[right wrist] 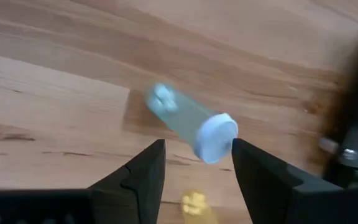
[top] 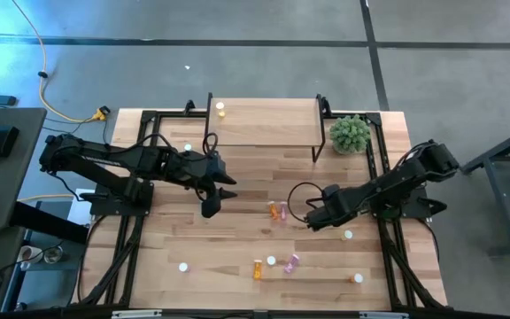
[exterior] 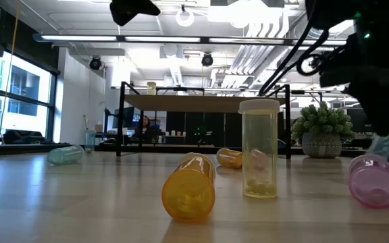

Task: Pick and place medicine bottles onto shelf by color
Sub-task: Put the right blue pill bottle on the shelf, then put the top pink pill bottle on the shelf

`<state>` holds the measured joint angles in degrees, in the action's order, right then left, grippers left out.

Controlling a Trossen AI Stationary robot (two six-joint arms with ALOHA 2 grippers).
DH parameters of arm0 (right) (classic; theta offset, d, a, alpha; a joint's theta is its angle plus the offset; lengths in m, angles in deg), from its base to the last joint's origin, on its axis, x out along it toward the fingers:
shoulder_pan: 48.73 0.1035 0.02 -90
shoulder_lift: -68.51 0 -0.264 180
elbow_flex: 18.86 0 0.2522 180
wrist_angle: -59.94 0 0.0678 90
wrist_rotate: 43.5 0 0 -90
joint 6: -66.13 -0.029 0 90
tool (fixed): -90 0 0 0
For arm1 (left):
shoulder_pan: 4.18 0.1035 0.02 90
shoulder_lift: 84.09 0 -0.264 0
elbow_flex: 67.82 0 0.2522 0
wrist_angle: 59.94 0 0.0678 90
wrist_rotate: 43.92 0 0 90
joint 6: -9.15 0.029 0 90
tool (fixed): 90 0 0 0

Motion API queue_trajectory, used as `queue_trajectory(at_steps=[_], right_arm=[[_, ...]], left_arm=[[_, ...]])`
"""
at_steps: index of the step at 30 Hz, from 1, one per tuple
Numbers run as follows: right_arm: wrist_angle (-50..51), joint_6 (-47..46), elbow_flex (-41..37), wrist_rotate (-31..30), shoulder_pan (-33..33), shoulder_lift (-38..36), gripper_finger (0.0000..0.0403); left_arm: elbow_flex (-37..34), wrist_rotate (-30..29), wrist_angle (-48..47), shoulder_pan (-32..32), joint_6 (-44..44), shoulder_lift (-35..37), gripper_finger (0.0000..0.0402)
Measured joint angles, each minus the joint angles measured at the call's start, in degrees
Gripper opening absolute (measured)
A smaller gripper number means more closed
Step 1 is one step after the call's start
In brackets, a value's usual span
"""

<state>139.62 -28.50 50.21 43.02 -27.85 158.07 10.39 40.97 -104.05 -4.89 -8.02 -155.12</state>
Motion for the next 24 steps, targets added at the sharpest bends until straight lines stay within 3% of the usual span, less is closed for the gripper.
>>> queue_trajectory(at_steps=[12, 24], right_arm=[[-1.3, 2.1, 0.0, 0.2, -0.3, 1.5, 0.0177], [-6.8, 25.1, 0.1, 3.7, -3.6, 1.4, 0.0177]], left_arm=[[0.0, 0.0, -2.0, 0.0, 1.5, 0.0, 0.0174], [0.0, -0.1, -2.0, 2.2, 2.2, 0.0, 0.0175]])
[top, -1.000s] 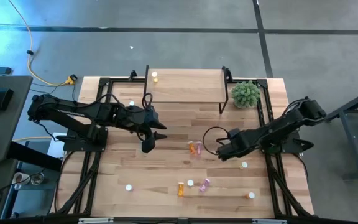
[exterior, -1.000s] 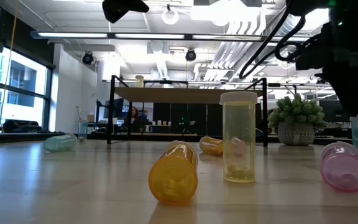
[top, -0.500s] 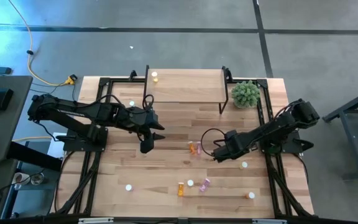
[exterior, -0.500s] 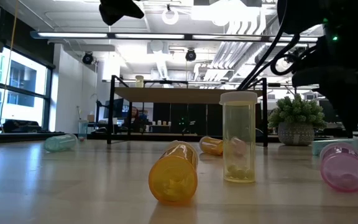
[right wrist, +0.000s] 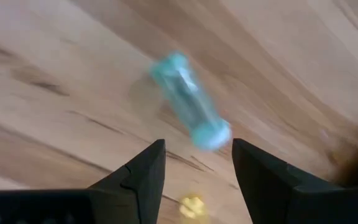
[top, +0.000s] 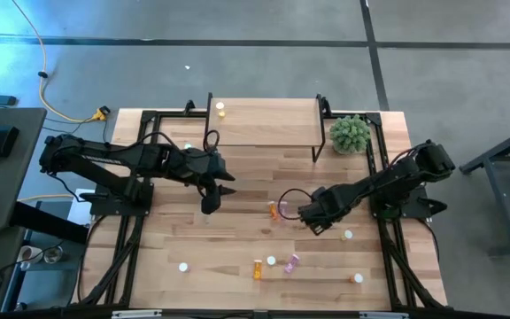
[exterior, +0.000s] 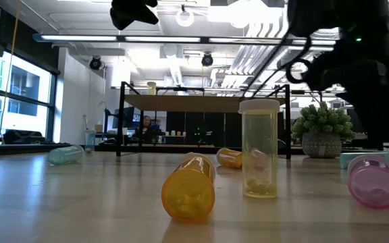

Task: Pick and place medicine bottles onto shelf by color
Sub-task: Put the top pink pill bottle on the shelf

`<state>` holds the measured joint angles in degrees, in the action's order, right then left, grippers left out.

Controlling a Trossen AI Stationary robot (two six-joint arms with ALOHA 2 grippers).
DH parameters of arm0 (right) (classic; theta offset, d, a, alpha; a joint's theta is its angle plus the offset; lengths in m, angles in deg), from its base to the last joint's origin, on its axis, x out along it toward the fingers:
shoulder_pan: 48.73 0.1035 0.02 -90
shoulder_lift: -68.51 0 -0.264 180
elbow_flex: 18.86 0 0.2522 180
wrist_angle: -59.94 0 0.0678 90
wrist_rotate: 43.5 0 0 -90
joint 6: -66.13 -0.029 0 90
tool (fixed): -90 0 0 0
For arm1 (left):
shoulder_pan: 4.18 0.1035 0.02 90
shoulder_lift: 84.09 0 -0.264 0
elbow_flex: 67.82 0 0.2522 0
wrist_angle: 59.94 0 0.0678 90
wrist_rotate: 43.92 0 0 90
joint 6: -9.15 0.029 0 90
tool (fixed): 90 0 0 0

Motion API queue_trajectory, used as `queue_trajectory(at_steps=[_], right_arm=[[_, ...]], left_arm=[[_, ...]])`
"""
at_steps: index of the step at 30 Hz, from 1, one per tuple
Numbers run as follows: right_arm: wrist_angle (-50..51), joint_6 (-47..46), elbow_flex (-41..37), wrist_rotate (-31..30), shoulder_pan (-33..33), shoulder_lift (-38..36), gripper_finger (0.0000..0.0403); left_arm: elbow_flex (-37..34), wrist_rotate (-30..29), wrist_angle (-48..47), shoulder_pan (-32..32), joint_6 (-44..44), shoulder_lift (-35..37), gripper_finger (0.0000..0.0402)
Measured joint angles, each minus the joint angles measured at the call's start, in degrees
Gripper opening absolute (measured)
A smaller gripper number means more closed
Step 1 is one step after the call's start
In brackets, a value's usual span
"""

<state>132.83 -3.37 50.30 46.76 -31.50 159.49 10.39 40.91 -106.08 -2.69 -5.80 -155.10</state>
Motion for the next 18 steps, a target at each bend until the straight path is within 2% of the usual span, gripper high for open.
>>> queue_trajectory(at_steps=[4, 11, 18], right_arm=[[-7.7, 5.0, 0.0, 0.3, -1.9, 0.0, 0.0177], [-27.8, 2.2, 0.0, -1.3, -5.3, 0.0, 0.0177], [-34.9, -2.5, 0.0, -3.3, -7.6, 0.1, 0.0177]], left_arm=[[0.0, 0.0, -0.8, 1.1, -2.9, 0.0, 0.0182], [0.0, -0.5, -4.8, 3.2, -4.4, 0.0, 0.0212], [0.0, -0.6, -7.9, 6.0, -4.4, 0.0, 0.0214]])
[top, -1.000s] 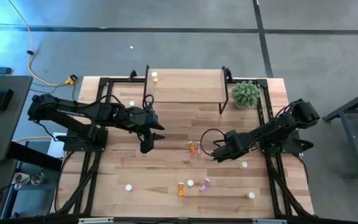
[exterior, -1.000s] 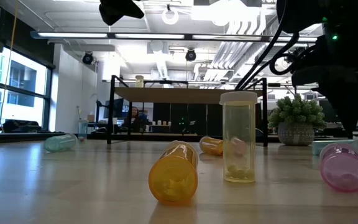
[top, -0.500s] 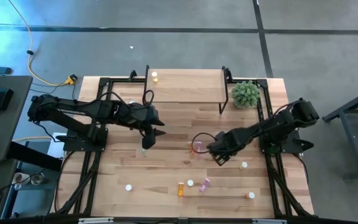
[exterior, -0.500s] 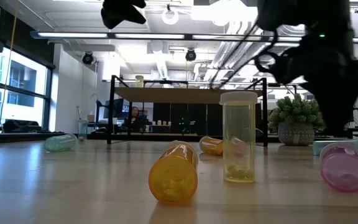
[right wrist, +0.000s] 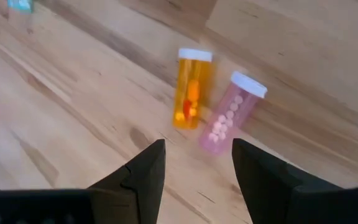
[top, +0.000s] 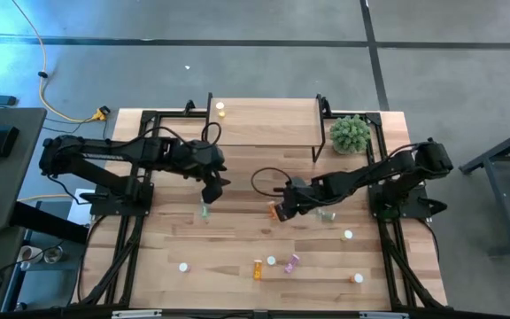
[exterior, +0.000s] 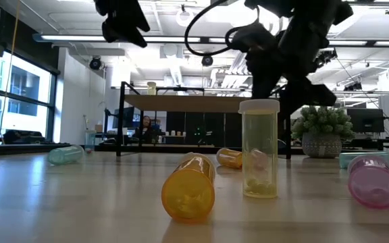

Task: Pick and place medicine bottles onto shelf by color
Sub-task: Put the top pink pill bottle on the shelf

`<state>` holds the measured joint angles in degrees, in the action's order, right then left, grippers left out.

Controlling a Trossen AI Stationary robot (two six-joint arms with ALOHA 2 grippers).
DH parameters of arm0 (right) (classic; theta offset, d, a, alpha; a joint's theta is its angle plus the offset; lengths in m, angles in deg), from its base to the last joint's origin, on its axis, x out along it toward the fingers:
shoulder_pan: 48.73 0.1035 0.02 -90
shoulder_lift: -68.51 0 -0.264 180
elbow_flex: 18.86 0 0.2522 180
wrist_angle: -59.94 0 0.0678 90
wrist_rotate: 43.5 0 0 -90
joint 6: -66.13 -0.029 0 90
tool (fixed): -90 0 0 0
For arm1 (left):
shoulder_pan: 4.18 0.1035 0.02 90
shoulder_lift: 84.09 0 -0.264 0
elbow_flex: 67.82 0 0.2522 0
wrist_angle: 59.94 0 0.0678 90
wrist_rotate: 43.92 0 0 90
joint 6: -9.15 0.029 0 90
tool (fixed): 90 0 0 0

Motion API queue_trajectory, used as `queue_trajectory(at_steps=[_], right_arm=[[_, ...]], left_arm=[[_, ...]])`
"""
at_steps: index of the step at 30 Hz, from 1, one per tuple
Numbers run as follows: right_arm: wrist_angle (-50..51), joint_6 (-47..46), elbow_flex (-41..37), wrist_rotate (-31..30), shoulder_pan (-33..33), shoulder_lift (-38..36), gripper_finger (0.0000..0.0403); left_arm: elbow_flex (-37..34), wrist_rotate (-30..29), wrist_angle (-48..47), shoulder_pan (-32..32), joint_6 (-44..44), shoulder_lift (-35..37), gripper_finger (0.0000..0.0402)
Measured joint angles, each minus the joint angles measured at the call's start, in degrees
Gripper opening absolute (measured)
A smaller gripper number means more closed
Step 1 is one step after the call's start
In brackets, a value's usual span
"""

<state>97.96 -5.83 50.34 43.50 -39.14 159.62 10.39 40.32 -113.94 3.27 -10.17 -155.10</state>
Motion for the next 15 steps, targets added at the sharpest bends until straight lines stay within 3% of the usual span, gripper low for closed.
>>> queue_trajectory(at_steps=[15], right_arm=[[-1.2, -5.8, 0.1, 0.3, -0.6, 6.0, 0.0177]], left_arm=[[0.0, 0.3, -1.1, 2.5, 4.7, 1.0, 0.0214]])
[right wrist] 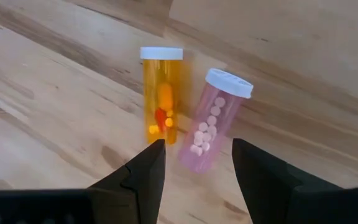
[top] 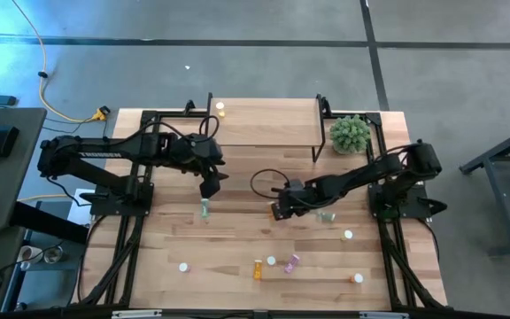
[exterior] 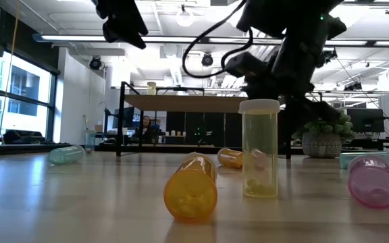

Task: Pick and place medicine bottles onto shelf by color
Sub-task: Put the top pink pill bottle on the shelf

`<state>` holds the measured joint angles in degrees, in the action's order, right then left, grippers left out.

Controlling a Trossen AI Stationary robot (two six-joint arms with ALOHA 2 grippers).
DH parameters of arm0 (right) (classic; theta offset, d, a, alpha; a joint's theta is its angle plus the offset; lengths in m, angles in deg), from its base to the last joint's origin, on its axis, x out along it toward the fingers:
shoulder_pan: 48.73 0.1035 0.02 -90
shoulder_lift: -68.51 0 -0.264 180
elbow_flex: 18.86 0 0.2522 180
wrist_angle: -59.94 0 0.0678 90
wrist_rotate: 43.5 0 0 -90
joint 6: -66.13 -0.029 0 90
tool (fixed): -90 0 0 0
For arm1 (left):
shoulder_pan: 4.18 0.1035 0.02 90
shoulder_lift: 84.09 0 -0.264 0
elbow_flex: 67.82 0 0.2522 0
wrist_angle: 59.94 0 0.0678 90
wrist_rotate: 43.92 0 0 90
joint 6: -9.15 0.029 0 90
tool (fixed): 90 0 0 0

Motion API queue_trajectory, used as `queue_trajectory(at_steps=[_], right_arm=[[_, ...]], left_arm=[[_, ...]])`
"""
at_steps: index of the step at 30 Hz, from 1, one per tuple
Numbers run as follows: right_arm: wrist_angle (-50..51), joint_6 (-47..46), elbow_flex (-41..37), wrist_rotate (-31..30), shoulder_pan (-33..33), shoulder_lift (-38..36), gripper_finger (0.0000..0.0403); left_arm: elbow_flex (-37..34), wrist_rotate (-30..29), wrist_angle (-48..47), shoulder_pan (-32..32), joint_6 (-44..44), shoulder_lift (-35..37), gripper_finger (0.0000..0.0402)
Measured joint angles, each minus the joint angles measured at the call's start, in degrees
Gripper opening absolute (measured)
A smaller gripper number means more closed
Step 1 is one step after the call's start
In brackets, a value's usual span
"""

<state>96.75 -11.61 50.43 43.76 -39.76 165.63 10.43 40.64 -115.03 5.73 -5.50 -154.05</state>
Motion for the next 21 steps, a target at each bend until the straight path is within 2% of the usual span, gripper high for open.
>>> queue_trajectory(at_steps=[12, 21], right_arm=[[-0.2, -1.8, 0.0, 0.3, 0.0, 4.6, 0.0177], [0.0, -1.8, 0.1, 1.4, 0.0, 4.7, 0.0177]], left_arm=[[0.0, -0.1, -0.1, 0.0, 1.8, 0.0, 0.0214], [0.0, -0.1, -1.3, 0.0, 1.8, 0.0, 0.0214]])
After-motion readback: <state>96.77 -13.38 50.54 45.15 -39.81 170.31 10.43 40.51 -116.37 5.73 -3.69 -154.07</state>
